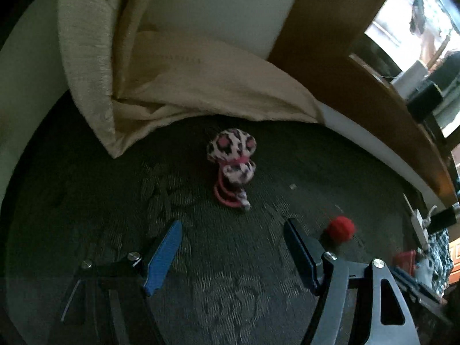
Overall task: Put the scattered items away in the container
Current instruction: 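Move both grippers back toward the leopard plush and red ball, then grasp the leopard plush with the left gripper while the right grasps the red ball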
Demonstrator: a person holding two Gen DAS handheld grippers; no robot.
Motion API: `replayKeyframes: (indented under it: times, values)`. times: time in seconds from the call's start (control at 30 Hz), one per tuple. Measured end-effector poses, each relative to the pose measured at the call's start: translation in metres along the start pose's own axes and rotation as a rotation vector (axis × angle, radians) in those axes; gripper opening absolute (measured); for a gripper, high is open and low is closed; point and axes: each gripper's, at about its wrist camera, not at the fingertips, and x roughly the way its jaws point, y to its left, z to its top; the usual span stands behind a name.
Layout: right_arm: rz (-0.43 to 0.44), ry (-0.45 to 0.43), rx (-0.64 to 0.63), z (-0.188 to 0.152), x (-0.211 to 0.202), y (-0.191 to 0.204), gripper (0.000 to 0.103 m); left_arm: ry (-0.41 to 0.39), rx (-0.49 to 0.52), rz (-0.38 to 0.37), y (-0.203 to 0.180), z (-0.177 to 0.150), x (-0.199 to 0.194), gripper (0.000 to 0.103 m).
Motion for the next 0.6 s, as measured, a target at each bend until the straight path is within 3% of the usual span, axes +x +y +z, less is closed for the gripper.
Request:
replayKeyframes:
  times: [0.33, 0.6]
  values:
    - [-0.020, 0.024, 0.013, 0.020, 0.031, 0.000, 0.059, 0.013, 0.019, 0.001, -0.002, 0.037, 0.050, 0.075]
    - [-0.005, 0.035, -0.010, 0.037, 0.055, 0.010, 0.059, 0.033, 0.026, 0.021, 0.000, 0.047, 0.077, 0.075]
